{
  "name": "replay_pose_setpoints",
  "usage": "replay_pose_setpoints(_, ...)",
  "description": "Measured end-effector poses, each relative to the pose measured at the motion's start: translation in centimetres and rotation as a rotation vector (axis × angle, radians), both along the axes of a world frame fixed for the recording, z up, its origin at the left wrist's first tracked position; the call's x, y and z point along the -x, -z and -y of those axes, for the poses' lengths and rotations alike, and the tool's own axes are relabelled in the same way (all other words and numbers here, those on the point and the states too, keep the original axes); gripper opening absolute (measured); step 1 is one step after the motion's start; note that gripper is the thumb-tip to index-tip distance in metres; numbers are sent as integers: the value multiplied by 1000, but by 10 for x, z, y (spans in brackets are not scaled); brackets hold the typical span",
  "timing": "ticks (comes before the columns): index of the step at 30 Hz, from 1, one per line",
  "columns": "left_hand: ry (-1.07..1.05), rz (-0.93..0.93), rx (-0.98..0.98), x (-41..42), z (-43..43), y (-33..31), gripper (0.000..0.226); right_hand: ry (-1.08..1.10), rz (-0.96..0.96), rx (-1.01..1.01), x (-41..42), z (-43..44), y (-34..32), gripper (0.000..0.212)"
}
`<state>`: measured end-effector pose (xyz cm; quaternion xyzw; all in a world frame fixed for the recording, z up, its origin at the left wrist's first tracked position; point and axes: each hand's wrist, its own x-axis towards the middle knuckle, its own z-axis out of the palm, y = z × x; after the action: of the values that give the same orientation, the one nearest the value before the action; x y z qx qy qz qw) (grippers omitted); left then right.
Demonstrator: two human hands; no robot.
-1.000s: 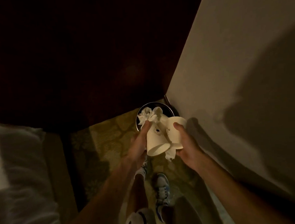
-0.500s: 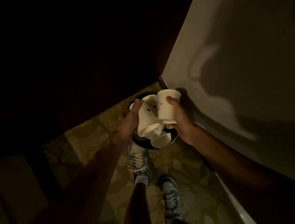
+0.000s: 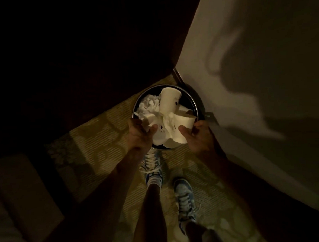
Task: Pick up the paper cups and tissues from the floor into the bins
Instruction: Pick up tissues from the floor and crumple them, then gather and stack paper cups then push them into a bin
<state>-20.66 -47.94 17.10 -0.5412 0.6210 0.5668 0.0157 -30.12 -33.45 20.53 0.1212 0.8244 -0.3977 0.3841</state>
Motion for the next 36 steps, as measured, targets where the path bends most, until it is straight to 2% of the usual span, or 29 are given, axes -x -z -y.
replay_pose_setpoints(4, 104, 30, 147, -7, 4, 4, 31, -107, -39, -77, 7, 0, 1, 60)
replay_pose_setpoints(8, 172, 130, 197, -13, 8, -18, 52, -159, -26, -54, 5, -10, -10, 73)
replay_pose_setpoints(10, 215, 191, 235, -17, 9, -40, 42, -194, -23, -85, 1, -17, -22, 64)
replay_pose_setpoints(12, 301, 206, 257, -19, 11, -74, 24, -242, -44, -120, -5, -26, -46, 42)
replay_pose_setpoints(14, 440, 202, 272, -22, 13, -125, 24, -277, -108, -101, -14, -35, -89, 21)
replay_pose_setpoints(16, 541, 173, 252, -24, 13, -196, 23, -287, -145, -30, -30, -42, -148, 21)
replay_pose_setpoints(18, 635, 147, 314, -25, 13, -278, 25, -316, -179, 57, -47, -46, -218, 26)
replay_pose_setpoints(21, 918, 127, 518, -32, 17, -401, 33, -424, -184, 180, -74, -50, -327, 23)
replay_pose_setpoints(24, 1330, 117, 769, -44, 16, -509, 30, -554, -253, 190, -101, -61, -417, 27)
replay_pose_setpoints(27, 1589, 79, 921, -62, 25, -594, 27, -600, -337, 163, -128, -71, -486, 28)
replay_pose_setpoints(30, 1721, -31, 1007, -70, 29, -661, 32, -479, -424, 167, -161, -86, -535, 27)
replay_pose_setpoints(36, 1954, -473, 1004, -75, -24, -733, 32, -138, -628, 61, -258, -140, -589, 28)
